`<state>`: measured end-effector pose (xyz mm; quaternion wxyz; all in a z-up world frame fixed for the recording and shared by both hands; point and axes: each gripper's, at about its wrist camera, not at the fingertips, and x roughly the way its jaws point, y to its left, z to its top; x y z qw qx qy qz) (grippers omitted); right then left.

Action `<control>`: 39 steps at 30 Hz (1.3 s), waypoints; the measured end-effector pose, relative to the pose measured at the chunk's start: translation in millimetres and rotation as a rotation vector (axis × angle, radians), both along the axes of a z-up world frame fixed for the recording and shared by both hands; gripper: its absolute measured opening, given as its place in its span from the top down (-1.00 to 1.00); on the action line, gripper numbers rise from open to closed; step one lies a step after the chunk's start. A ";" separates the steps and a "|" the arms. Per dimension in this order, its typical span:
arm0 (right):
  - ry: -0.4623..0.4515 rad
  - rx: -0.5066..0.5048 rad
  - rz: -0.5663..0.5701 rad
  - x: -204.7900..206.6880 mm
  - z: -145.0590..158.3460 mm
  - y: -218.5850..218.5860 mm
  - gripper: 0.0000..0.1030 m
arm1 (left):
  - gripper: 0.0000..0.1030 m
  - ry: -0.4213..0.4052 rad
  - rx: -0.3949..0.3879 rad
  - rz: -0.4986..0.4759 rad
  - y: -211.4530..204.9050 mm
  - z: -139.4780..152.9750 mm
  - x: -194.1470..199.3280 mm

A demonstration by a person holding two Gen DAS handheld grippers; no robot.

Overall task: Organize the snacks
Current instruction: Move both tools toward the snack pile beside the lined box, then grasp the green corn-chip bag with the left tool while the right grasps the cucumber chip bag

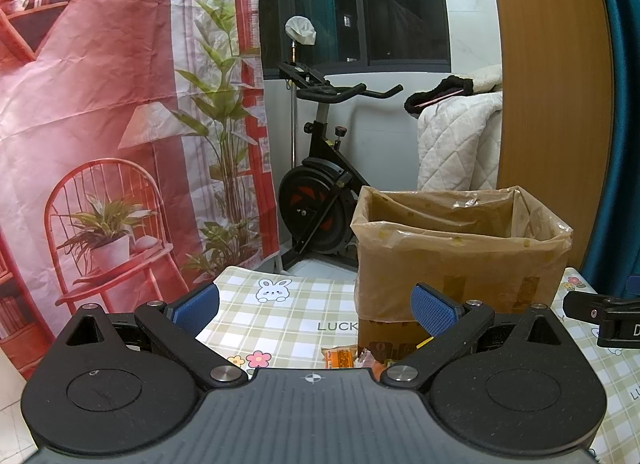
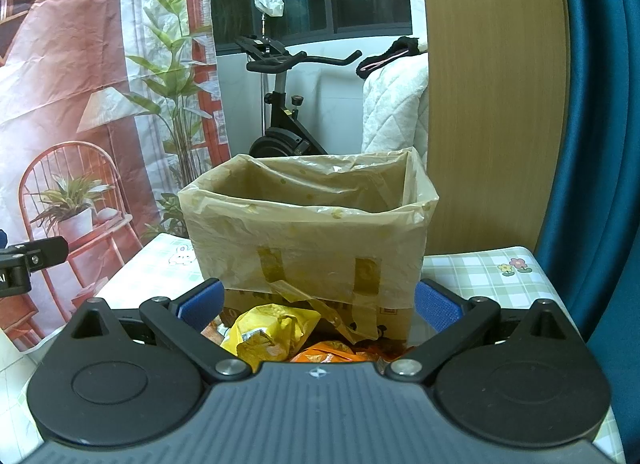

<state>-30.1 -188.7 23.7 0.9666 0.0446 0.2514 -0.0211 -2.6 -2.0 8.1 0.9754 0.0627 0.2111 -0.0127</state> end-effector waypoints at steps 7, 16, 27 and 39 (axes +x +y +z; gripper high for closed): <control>0.000 0.000 0.000 1.4 -2.0 -2.1 -1.00 | -0.99 -0.005 0.003 0.000 0.6 -1.6 0.9; -0.001 -0.002 0.000 0.9 -1.4 -1.5 -1.00 | -0.99 -0.013 -0.001 -0.005 1.5 -2.7 1.4; -0.004 -0.001 0.003 4.8 -6.5 -8.7 -1.00 | -1.00 -0.038 -0.120 -0.024 10.7 -8.1 4.4; -0.081 -0.009 0.029 -15.9 -41.7 1.5 -1.00 | -0.99 0.056 -0.145 -0.050 14.5 -39.4 9.9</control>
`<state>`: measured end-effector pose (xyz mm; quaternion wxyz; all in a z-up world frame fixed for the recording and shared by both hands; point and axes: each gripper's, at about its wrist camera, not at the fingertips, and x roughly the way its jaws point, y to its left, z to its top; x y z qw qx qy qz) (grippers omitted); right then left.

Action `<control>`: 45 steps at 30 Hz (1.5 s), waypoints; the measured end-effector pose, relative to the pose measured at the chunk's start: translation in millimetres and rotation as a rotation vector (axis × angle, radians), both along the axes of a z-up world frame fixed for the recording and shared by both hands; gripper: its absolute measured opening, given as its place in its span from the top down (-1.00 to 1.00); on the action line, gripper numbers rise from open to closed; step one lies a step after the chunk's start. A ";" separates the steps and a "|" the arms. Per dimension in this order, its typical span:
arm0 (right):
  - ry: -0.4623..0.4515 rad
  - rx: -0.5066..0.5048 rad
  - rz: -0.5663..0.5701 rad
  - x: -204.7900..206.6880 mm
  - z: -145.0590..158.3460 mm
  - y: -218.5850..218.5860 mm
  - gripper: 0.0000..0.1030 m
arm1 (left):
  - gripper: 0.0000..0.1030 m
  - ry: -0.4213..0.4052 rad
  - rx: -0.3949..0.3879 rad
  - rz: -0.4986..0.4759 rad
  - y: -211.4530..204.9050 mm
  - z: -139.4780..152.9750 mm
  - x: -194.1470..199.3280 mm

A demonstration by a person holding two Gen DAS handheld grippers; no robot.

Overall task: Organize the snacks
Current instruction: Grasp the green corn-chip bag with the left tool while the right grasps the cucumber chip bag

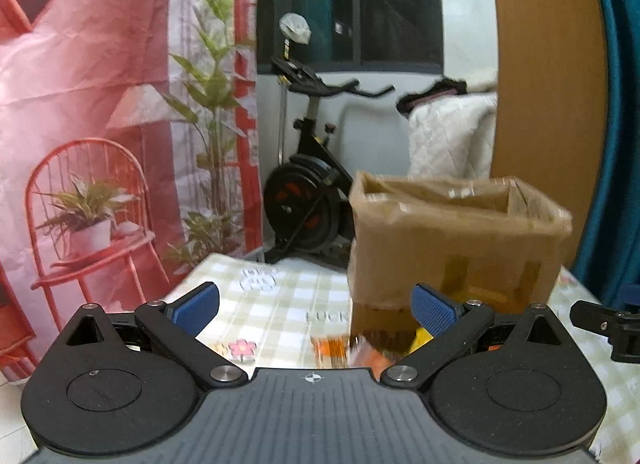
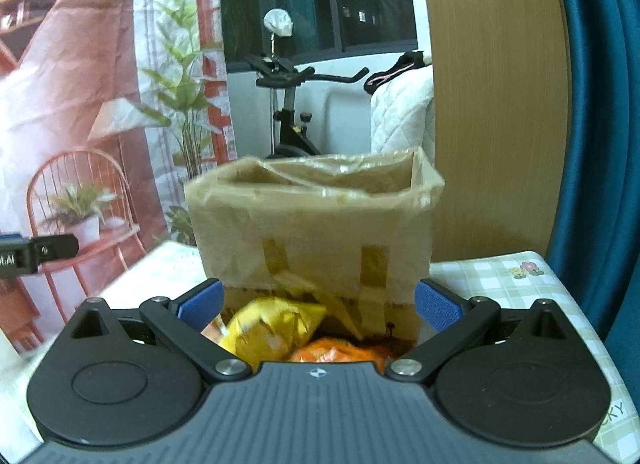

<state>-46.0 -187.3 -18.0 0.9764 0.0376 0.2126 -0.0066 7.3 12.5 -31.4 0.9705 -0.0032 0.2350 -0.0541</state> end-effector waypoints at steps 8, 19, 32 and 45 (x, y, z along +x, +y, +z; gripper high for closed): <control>0.128 0.009 0.007 -5.9 -48.6 -3.9 -1.00 | -0.98 0.066 -0.017 -0.208 -19.1 -57.1 12.8; 0.200 0.041 0.021 -13.4 -77.9 -5.7 -1.00 | -0.90 0.297 -0.116 -0.309 -13.8 -121.8 31.2; 0.250 0.090 0.026 -9.9 -86.0 -7.7 -1.00 | -1.00 0.346 -0.171 -0.407 -23.5 -142.1 37.5; 0.287 0.119 -0.022 -18.9 -88.0 -21.1 -1.00 | -0.56 0.310 -0.101 -0.302 -8.5 -139.0 30.4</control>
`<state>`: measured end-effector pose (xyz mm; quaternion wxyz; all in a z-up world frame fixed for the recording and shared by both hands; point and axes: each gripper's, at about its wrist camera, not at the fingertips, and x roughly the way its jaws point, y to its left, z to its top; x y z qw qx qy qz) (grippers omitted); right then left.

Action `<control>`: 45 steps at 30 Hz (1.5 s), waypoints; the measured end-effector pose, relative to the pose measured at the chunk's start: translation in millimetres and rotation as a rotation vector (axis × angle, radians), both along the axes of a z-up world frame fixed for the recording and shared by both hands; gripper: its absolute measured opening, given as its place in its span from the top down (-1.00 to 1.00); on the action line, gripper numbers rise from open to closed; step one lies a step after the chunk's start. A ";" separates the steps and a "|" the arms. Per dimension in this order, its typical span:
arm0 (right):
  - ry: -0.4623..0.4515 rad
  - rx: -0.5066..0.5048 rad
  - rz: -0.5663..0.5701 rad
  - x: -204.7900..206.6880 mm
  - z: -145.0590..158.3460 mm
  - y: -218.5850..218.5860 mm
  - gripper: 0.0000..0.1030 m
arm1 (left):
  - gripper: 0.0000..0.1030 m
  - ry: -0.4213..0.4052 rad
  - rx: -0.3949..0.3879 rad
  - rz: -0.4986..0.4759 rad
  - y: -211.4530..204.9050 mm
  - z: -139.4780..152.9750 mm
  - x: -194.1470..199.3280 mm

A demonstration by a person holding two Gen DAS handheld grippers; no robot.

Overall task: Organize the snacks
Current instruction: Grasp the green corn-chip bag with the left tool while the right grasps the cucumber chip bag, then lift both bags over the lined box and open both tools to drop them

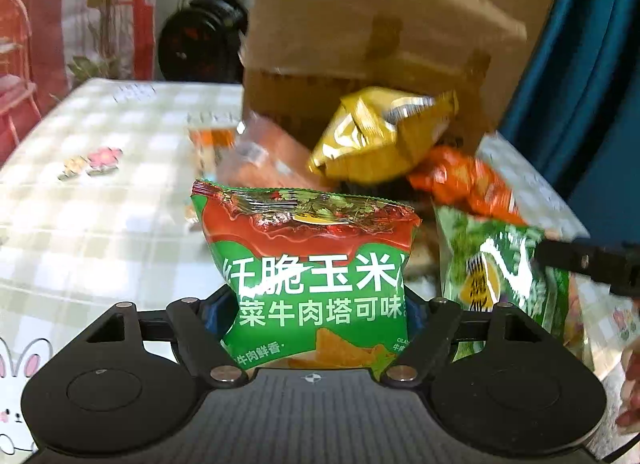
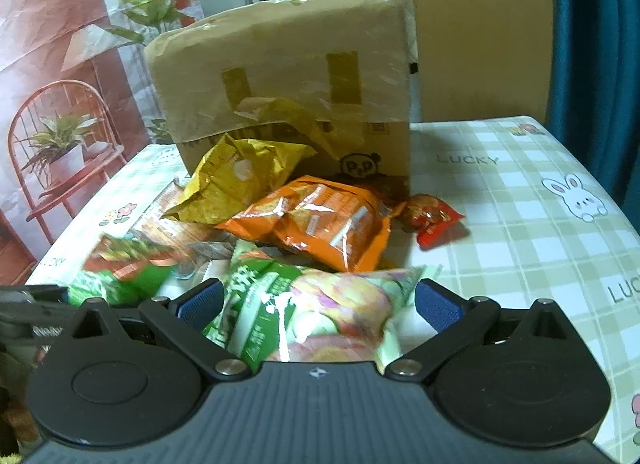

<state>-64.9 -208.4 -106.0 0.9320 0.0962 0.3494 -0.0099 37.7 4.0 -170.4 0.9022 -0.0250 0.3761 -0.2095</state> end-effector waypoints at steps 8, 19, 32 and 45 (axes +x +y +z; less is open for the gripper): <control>0.040 0.119 -0.027 -1.0 -16.0 -13.3 -1.00 | -0.56 -0.052 -0.007 0.054 6.5 12.1 -1.2; 0.131 0.348 -0.045 9.4 -44.1 -28.9 -0.93 | -0.56 -0.060 0.008 0.053 9.2 8.5 -7.0; 0.053 0.208 0.116 -4.3 11.7 -16.8 -0.49 | -0.56 -0.189 0.030 0.074 10.2 35.4 -15.9; -0.164 0.150 0.082 8.3 87.3 -34.1 -0.50 | -0.56 -0.352 0.038 0.099 6.7 81.7 4.3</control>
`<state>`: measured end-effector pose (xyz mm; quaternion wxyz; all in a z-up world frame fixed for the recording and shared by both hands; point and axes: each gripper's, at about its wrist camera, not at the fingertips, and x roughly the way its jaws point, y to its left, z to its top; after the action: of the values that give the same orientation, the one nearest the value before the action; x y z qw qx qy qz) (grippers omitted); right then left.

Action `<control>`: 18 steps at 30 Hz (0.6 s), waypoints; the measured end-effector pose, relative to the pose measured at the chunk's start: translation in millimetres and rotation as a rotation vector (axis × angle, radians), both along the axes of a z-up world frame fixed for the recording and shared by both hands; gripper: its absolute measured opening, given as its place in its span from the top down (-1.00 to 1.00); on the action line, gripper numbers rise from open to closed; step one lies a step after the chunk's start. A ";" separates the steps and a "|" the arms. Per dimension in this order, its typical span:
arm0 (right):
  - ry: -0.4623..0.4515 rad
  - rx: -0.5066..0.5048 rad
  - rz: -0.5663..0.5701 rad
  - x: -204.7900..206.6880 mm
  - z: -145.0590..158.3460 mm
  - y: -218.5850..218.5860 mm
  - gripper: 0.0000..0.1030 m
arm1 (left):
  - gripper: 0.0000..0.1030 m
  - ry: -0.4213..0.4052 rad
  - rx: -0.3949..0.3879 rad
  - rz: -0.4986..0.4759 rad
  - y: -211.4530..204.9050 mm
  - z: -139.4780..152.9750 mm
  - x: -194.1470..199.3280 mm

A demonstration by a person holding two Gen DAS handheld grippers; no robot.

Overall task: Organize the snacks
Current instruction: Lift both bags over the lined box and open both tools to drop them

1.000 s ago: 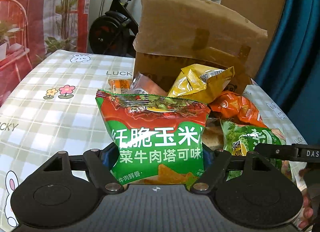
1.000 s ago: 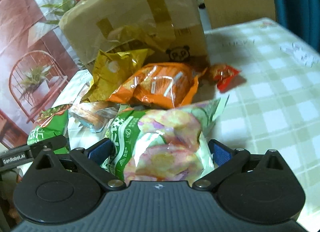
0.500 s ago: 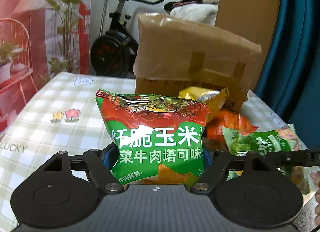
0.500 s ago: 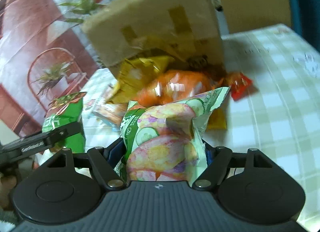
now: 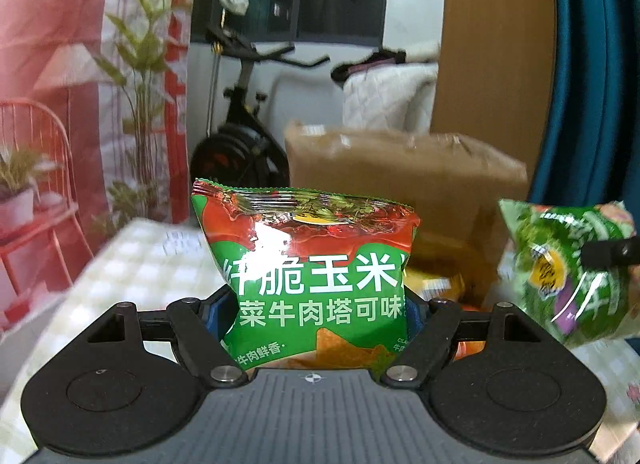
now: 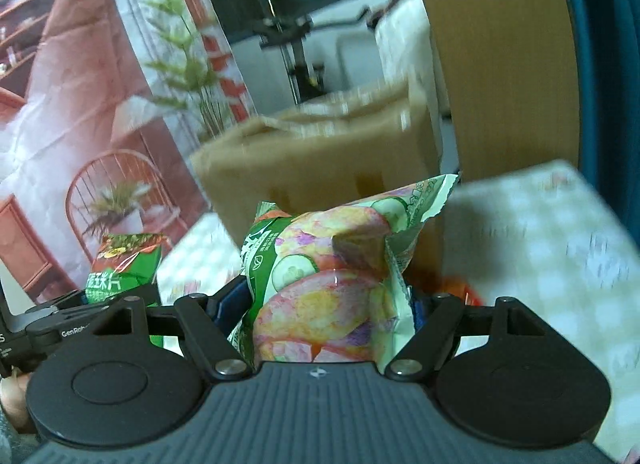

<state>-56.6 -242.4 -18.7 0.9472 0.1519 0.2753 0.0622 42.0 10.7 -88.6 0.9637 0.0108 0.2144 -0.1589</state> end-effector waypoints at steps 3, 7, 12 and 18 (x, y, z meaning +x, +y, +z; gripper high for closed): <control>-0.061 -0.033 -0.003 9.2 20.7 -2.6 -0.50 | -0.56 -0.045 -0.009 0.008 -2.7 17.6 11.1; -0.133 -0.103 -0.005 27.5 47.7 -3.2 -0.50 | -0.56 -0.104 -0.029 0.004 -10.0 46.6 29.0; -0.211 -0.225 -0.008 64.6 79.2 -5.0 -0.50 | -0.56 -0.185 -0.014 -0.011 -32.3 83.9 58.4; -0.230 -0.303 -0.049 126.8 89.1 -13.8 -0.50 | -0.56 -0.229 0.036 -0.007 -72.7 112.9 108.6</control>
<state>70.2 -256.3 70.4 0.9857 0.0063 0.1677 0.0138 150.7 -62.0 24.3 0.9809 0.0467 0.1059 -0.1562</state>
